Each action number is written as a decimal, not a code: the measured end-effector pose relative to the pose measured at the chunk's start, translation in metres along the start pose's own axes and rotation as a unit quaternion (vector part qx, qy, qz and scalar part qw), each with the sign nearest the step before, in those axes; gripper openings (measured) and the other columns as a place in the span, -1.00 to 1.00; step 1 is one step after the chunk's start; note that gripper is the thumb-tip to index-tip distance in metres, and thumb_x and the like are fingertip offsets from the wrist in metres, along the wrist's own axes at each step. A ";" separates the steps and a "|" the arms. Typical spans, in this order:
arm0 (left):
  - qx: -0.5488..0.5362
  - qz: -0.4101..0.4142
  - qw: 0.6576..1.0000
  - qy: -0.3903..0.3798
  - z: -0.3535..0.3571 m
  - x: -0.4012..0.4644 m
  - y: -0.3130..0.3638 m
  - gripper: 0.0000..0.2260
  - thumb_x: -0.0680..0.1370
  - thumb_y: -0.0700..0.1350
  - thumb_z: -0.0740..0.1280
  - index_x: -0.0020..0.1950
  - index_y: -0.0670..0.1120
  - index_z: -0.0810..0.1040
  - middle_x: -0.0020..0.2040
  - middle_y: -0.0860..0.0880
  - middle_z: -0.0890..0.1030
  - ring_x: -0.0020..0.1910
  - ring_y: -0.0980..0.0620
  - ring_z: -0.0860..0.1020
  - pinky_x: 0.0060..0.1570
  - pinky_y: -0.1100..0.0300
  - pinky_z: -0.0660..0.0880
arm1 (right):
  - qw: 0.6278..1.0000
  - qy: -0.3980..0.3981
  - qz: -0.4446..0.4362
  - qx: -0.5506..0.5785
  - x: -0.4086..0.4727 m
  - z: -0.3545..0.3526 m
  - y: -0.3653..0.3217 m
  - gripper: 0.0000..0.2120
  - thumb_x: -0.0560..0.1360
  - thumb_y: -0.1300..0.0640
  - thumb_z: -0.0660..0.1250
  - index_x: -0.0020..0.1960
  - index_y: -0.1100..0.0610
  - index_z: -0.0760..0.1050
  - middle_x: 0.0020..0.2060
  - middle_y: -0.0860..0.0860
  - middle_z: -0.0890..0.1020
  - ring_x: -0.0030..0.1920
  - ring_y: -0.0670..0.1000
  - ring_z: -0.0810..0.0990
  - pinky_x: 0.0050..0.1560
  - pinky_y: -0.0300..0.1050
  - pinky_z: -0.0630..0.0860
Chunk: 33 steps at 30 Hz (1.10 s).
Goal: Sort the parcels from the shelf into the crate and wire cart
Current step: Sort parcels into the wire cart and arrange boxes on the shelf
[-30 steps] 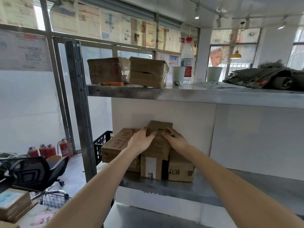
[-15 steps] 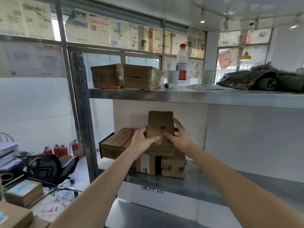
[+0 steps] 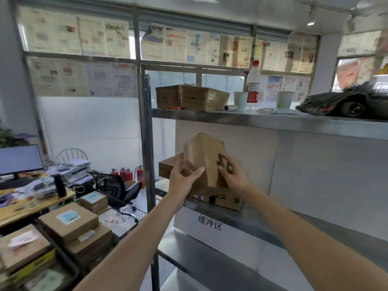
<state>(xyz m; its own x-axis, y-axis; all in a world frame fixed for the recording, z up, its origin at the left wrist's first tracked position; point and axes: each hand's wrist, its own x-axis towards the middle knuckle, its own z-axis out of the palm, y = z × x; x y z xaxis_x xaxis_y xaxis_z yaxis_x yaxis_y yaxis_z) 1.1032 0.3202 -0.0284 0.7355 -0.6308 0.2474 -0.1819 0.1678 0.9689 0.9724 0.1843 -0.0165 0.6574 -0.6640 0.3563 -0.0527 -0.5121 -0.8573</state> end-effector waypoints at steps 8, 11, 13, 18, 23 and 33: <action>-0.065 0.001 0.993 0.095 -0.060 -0.055 0.019 -0.48 0.48 0.04 0.55 0.40 0.12 0.48 0.26 -0.04 0.60 0.17 -0.07 0.62 0.15 -0.10 0.62 | 0.987 -0.136 0.015 0.086 -0.046 0.061 -0.049 -0.20 0.47 -0.39 0.31 0.56 0.02 0.31 0.43 -0.08 0.36 0.37 -0.07 0.41 0.37 -0.17 0.37; -0.129 -0.023 0.986 0.106 -0.090 -0.071 0.032 -0.73 0.63 0.02 0.36 0.33 0.10 0.53 0.23 -0.05 0.63 0.15 -0.08 0.64 0.05 -0.08 0.65 | 0.974 -0.182 0.013 0.136 -0.055 0.089 -0.060 -0.43 0.52 -0.21 0.39 0.46 -0.06 0.36 0.27 -0.03 0.58 0.17 -0.04 0.62 0.09 -0.20 0.62; -0.150 -0.027 0.981 0.116 -0.115 -0.080 0.037 -0.74 0.66 0.05 0.28 0.32 0.10 0.59 0.26 -0.06 0.64 0.20 -0.08 0.63 0.11 -0.10 0.63 | 0.972 -0.176 -0.008 0.157 -0.062 0.106 -0.072 -0.69 0.60 -0.05 0.36 0.31 -0.15 0.40 0.14 -0.10 0.61 0.08 -0.13 0.62 -0.11 -0.34 0.59; -0.051 -0.005 0.979 0.195 -0.179 -0.112 0.051 -0.51 0.65 -0.10 0.36 0.56 0.00 0.32 0.36 0.02 0.51 0.17 0.09 0.53 -0.14 0.32 0.48 | 0.958 -0.186 -0.029 0.215 -0.075 0.147 -0.112 -0.75 0.64 0.07 0.33 0.24 -0.22 0.43 0.16 -0.10 0.62 0.13 -0.06 0.63 0.02 -0.18 0.64; -0.075 -0.048 0.974 0.209 -0.240 -0.150 0.069 -0.40 0.42 0.08 0.55 0.39 0.08 0.39 0.22 -0.02 0.57 0.03 0.01 0.62 -0.01 -0.02 0.64 | 0.940 -0.232 -0.010 0.248 -0.092 0.196 -0.145 -0.54 0.65 0.08 0.31 0.51 -0.17 0.34 0.22 -0.01 0.63 0.18 0.09 0.66 0.01 0.01 0.68; -0.011 -0.025 0.963 0.267 -0.374 -0.231 0.079 -0.26 0.42 -0.05 0.61 0.53 0.16 0.36 0.31 -0.02 0.60 0.23 -0.11 0.60 0.12 -0.15 0.63 | 0.935 -0.296 -0.004 0.195 -0.161 0.303 -0.220 -0.44 0.59 -0.21 0.32 0.53 -0.08 0.35 0.26 0.00 0.63 0.13 0.03 0.65 0.01 0.07 0.69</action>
<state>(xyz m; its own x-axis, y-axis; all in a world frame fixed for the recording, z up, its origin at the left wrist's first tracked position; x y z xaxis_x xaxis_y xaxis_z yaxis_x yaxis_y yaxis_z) 1.1630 0.7627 -0.0124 0.9747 -0.1603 0.1556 -0.1284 0.1681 0.9774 1.1063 0.5691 0.0021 0.9635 -0.1847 0.1940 0.1563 -0.2009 -0.9671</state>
